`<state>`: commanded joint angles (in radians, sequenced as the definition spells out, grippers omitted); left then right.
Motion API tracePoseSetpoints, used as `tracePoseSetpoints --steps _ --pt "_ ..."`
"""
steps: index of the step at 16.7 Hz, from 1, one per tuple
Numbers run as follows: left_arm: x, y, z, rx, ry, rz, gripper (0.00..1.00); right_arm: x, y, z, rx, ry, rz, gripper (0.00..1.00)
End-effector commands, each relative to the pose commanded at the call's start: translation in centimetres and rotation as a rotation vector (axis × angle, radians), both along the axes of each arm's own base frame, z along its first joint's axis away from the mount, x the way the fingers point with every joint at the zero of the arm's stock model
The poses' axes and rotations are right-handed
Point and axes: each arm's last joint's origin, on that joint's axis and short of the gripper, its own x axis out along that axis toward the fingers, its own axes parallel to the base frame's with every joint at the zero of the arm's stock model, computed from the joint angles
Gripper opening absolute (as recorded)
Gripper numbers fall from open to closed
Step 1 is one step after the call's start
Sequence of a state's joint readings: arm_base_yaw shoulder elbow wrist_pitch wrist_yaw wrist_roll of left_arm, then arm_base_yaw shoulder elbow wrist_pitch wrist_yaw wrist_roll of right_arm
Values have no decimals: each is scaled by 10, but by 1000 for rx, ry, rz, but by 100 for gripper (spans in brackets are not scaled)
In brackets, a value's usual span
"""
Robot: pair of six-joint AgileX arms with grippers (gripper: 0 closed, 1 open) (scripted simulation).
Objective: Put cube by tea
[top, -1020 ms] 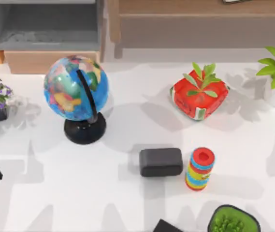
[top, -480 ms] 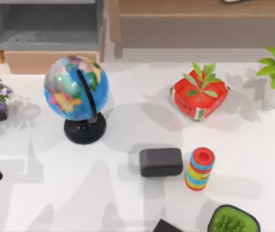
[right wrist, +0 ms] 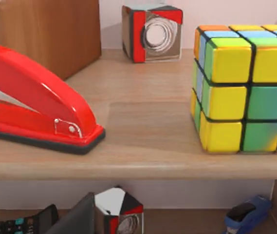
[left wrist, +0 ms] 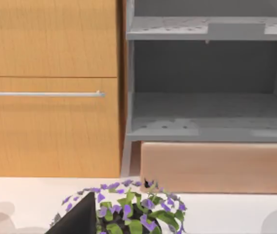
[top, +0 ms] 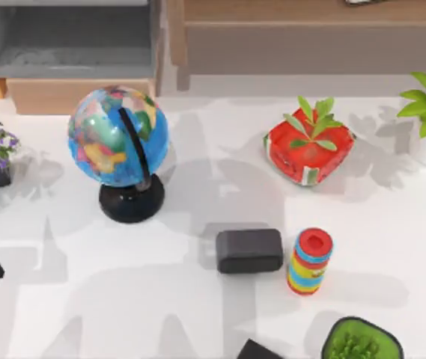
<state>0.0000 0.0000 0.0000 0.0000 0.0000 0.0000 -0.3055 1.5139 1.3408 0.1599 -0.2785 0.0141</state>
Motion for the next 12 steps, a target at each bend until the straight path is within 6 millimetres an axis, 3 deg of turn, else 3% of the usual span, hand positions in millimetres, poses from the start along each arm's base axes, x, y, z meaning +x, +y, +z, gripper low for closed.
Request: tracePoseSetpoints --steps 4,12 --pt "0 0 0 0 0 0 100 35 -25 -1 -2 -14 2 100" --pt "0 0 0 0 0 0 100 42 -28 -2 -2 -17 2 100"
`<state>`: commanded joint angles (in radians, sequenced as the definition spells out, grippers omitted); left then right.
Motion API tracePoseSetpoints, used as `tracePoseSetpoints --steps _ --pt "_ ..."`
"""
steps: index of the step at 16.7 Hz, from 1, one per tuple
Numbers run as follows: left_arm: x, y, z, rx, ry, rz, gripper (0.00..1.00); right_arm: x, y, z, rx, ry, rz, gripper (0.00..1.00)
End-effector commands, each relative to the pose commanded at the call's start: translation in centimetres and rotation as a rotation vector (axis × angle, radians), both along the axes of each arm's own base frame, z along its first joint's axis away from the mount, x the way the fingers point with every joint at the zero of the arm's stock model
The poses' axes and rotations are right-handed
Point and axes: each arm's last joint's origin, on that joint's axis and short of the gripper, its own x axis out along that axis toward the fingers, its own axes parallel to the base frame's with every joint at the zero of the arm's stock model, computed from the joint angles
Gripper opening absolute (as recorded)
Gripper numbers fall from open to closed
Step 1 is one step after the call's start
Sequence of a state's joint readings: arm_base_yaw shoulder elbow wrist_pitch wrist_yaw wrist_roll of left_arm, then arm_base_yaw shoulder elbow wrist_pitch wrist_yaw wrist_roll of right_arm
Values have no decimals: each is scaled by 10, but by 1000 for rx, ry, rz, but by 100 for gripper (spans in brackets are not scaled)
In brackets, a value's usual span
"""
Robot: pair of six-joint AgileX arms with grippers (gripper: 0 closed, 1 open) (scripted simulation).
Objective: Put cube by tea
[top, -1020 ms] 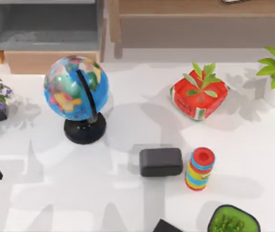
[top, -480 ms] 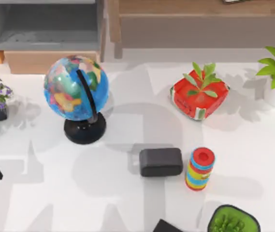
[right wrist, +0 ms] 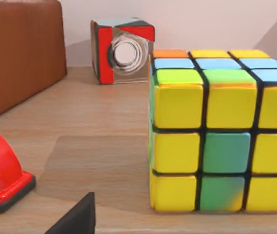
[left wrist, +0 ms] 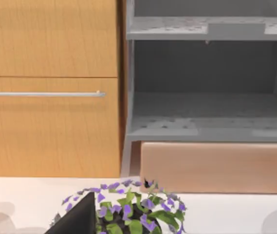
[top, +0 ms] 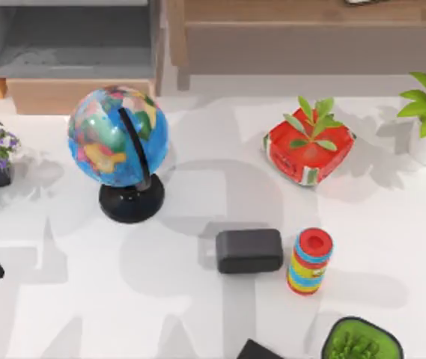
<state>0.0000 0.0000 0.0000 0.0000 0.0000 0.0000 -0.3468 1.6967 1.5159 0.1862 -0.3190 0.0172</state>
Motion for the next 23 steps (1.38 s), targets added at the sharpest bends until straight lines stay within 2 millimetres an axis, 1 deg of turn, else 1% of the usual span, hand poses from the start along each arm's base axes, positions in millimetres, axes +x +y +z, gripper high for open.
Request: tracePoseSetpoints --steps 4,6,10,13,17,23 --pt "0 0 0 0 0 0 100 10 -3 -4 0 0 0 100" --pt "0 0 0 0 0 0 100 16 -3 -2 0 0 0 100" --pt "0 0 0 0 0 0 100 39 -3 4 -1 -1 0 100" --pt "0 0 0 0 0 0 100 56 -2 1 0 0 0 100" --pt "0 0 0 0 0 0 100 58 -1 1 0 0 0 100" --pt "0 0 0 0 0 0 100 58 -1 1 0 0 0 55"
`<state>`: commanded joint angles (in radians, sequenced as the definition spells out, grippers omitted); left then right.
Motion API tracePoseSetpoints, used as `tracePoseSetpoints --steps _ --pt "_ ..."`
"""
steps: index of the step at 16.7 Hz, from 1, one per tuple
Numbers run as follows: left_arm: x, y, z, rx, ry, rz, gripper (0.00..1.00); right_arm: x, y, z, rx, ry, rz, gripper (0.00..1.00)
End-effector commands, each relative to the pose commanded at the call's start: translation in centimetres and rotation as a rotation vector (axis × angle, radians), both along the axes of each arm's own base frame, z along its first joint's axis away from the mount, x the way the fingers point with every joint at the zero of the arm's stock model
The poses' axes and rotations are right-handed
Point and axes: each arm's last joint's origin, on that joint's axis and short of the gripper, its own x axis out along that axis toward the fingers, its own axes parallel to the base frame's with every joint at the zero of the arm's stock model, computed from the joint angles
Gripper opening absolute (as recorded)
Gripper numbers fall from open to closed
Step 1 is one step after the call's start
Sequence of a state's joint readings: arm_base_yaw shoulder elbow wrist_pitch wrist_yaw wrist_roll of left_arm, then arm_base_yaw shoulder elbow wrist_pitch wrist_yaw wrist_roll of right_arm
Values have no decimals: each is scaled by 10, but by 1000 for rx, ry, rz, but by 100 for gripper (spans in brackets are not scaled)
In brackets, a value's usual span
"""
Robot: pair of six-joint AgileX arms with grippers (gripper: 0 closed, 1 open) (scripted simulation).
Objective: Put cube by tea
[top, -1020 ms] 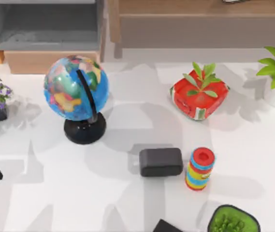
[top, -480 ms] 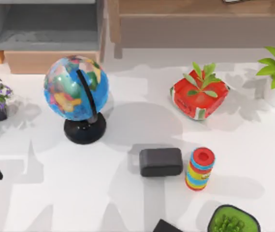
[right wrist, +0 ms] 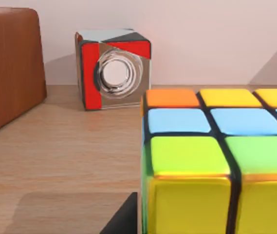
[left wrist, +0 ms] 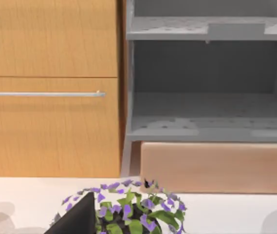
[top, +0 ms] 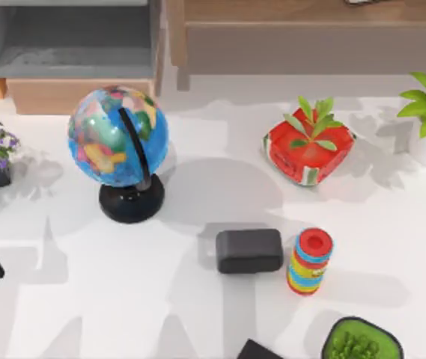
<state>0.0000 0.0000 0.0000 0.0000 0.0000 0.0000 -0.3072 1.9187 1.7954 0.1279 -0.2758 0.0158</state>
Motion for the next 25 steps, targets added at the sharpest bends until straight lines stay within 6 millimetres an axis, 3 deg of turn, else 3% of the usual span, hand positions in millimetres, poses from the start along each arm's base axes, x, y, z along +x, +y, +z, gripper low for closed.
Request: tracePoseSetpoints --steps 7,17,22,25 --pt "0 0 0 0 0 0 100 0 0 0 0 0 0 2" --pt "0 0 0 0 0 0 100 -2 -2 3 1 -9 -6 0" --pt "0 0 0 0 0 0 100 -29 -29 42 15 -161 -131 0" --pt "0 0 0 0 0 0 100 -26 -23 39 30 -126 -114 0"
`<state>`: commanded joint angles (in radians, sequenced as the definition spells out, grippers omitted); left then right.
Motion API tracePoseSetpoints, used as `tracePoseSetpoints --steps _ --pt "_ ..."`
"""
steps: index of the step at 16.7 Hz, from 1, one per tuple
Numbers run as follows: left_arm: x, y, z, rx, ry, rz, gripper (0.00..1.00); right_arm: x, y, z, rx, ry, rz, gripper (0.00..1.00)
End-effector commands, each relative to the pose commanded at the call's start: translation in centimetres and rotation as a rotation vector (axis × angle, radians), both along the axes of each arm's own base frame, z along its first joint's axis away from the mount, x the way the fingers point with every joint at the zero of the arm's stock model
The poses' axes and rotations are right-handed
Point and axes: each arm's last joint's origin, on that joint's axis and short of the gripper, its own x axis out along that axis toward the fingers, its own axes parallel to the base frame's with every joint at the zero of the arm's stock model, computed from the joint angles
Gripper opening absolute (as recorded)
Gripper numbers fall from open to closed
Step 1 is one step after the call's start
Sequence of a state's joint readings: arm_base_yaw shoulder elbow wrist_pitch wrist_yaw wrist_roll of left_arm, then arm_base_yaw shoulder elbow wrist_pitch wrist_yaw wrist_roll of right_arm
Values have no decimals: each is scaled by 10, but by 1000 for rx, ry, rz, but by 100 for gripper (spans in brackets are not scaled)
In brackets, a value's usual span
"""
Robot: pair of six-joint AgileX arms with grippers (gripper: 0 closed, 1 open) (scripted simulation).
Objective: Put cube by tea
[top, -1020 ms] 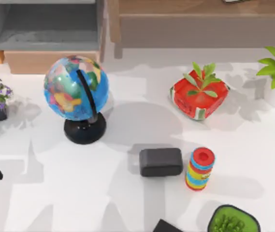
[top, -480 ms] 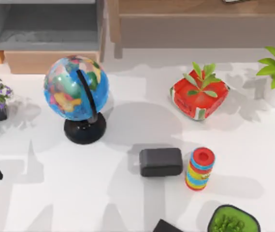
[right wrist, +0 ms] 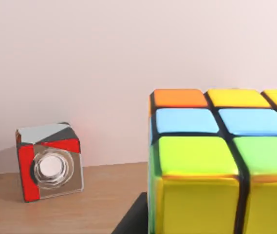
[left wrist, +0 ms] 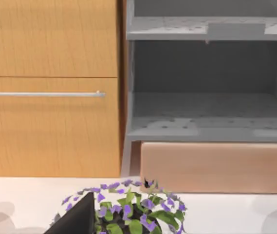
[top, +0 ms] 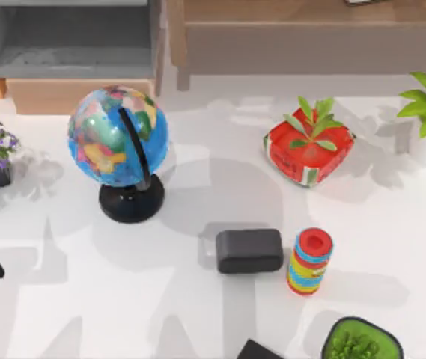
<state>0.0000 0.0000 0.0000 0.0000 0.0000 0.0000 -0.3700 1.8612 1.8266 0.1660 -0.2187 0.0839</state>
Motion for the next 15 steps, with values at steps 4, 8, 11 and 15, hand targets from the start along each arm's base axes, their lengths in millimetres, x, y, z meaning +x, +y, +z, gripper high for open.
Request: tracePoseSetpoints --steps 4,8,11,15 --pt "0 0 0 0 0 0 100 25 21 -28 -28 122 109 0" --pt "0 0 0 0 0 0 100 25 20 -29 -25 124 108 0" --pt "0 0 0 0 0 0 100 17 22 -18 -40 121 96 0" --pt "0 0 0 0 0 0 100 -32 21 4 -67 214 15 0"
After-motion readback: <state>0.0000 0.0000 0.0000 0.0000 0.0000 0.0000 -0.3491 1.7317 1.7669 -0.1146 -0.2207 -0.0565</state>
